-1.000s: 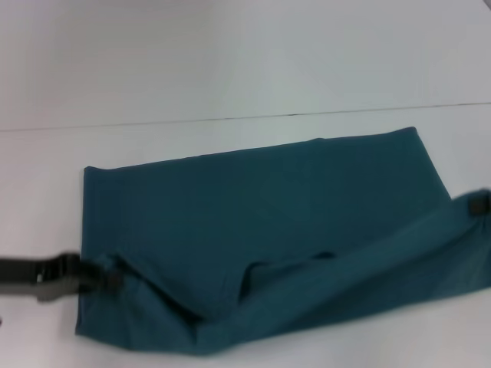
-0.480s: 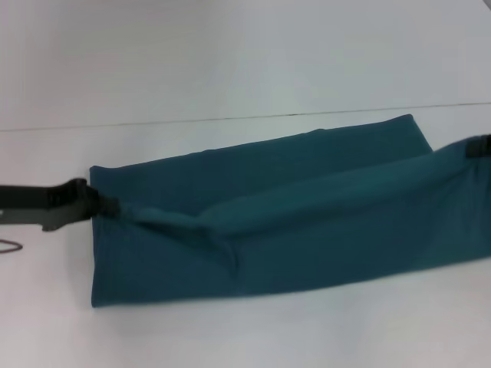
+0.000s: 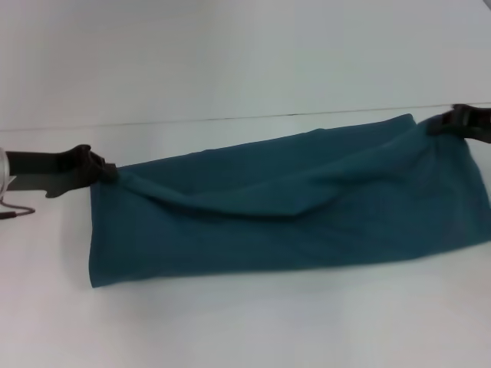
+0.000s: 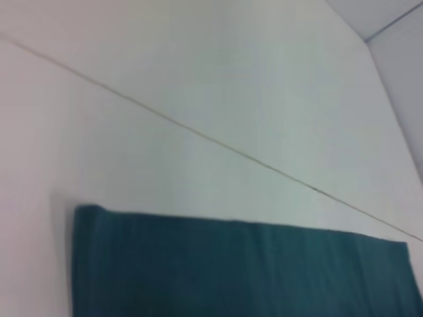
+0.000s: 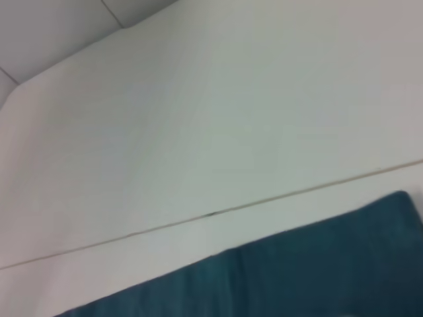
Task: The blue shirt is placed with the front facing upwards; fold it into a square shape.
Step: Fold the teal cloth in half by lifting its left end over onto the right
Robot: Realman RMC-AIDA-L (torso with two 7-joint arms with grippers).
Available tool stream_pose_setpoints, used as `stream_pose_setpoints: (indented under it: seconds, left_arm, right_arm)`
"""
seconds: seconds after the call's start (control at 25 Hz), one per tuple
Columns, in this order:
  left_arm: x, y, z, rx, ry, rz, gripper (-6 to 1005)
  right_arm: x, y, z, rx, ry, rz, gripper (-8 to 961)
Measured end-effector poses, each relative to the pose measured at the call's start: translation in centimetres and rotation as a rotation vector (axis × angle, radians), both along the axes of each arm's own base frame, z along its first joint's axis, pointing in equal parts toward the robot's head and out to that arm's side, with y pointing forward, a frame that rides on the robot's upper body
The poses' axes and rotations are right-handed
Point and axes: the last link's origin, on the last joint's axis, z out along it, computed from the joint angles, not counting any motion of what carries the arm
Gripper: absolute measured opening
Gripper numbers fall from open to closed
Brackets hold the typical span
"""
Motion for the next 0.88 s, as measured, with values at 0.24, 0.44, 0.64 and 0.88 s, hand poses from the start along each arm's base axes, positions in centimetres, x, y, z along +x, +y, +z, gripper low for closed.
stream_pose_setpoints:
  seconds: [0.24,0.44,0.64,0.88]
  left_arm:
    - [0.6,1.1,-0.3,0.018,0.055,-0.018,31]
    - [0.8,1.7,0.2,0.044,0.069,-0.020,31]
    - [0.7,2.0,0.9,0.078,0.060,-0.020,31]
    - [0.8,2.5,1.1,0.110,0.068,-0.018,31]
  right_arm:
    - [-1.7,1.9,-1.3,0.021,-0.069,0.012,69]
    - [-2.4,2.7,-1.3,0.050,-0.083,0.021,68]
    - [-2.3,3.0,-0.9,0.084,-0.076,0.000,71]
    - [-1.9,3.4,-0.1,0.129,-0.087,-0.013,73]
